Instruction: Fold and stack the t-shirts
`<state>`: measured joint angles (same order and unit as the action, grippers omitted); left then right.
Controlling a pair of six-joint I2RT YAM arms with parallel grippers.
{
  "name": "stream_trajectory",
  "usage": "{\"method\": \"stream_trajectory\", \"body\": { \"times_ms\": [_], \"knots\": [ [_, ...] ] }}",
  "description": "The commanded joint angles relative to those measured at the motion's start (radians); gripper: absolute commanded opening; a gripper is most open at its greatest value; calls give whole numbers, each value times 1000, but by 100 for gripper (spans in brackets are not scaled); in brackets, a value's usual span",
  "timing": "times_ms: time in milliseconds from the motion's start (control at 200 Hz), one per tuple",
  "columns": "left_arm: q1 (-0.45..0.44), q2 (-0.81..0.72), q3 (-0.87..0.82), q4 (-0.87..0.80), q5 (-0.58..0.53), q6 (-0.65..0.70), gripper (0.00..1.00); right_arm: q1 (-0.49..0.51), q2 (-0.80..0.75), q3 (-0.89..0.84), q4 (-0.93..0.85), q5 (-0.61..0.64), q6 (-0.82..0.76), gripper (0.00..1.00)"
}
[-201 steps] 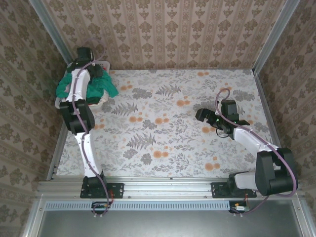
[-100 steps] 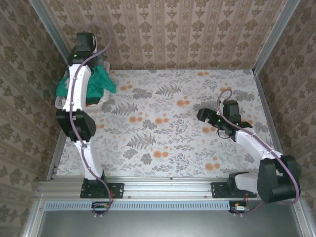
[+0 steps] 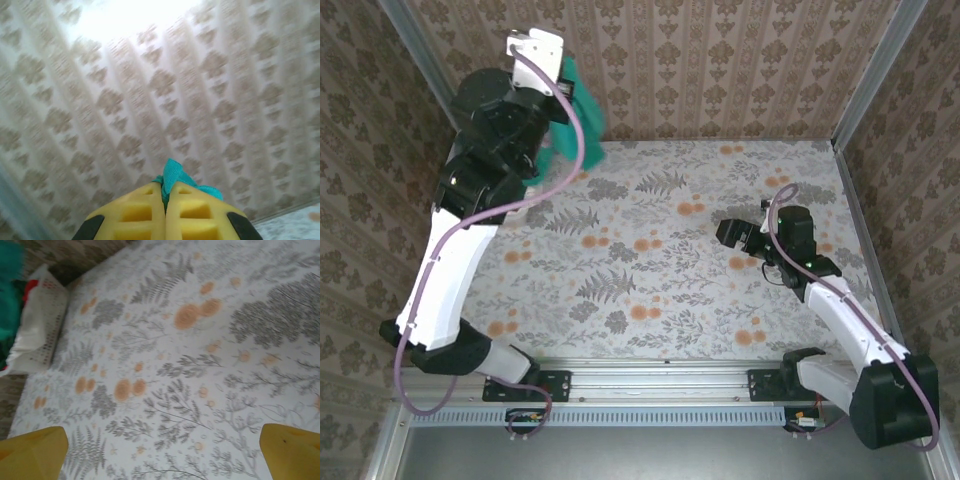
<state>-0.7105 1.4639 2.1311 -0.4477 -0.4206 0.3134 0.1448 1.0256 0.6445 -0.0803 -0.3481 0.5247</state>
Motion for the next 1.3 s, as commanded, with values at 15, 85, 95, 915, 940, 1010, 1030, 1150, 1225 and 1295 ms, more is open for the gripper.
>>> {"method": "stream_trajectory", "body": {
  "times_ms": [15,85,95,915,940,1010,1030,1150,1225,1295],
  "knots": [
    [-151,19,-9,76,-13,86,0,56,-79,-4,72,-41,11,100],
    [-191,39,-20,74,-52,60,0,109,-107,-5,99,-22,12,100],
    [-193,43,-23,73,-63,56,0,117,-110,-5,101,-17,11,100],
    [390,-11,-1094,72,357,-629,100,310,98,139,-212,379,-79,76],
    [390,-23,-1123,98,379,-626,100,337,94,118,-175,358,-65,74],
    [390,-31,-1193,167,440,-640,100,415,138,104,-120,348,-43,70],
    [389,-25,-1205,180,463,-641,100,434,162,111,-119,355,-40,70],
    [359,56,-1226,196,530,-648,98,538,339,200,-152,421,-31,65],
    [359,115,-1228,220,574,-664,89,574,455,259,-168,435,-9,61],
    [359,172,-1211,223,580,-666,79,595,539,300,-173,443,7,61]
  ]
}}
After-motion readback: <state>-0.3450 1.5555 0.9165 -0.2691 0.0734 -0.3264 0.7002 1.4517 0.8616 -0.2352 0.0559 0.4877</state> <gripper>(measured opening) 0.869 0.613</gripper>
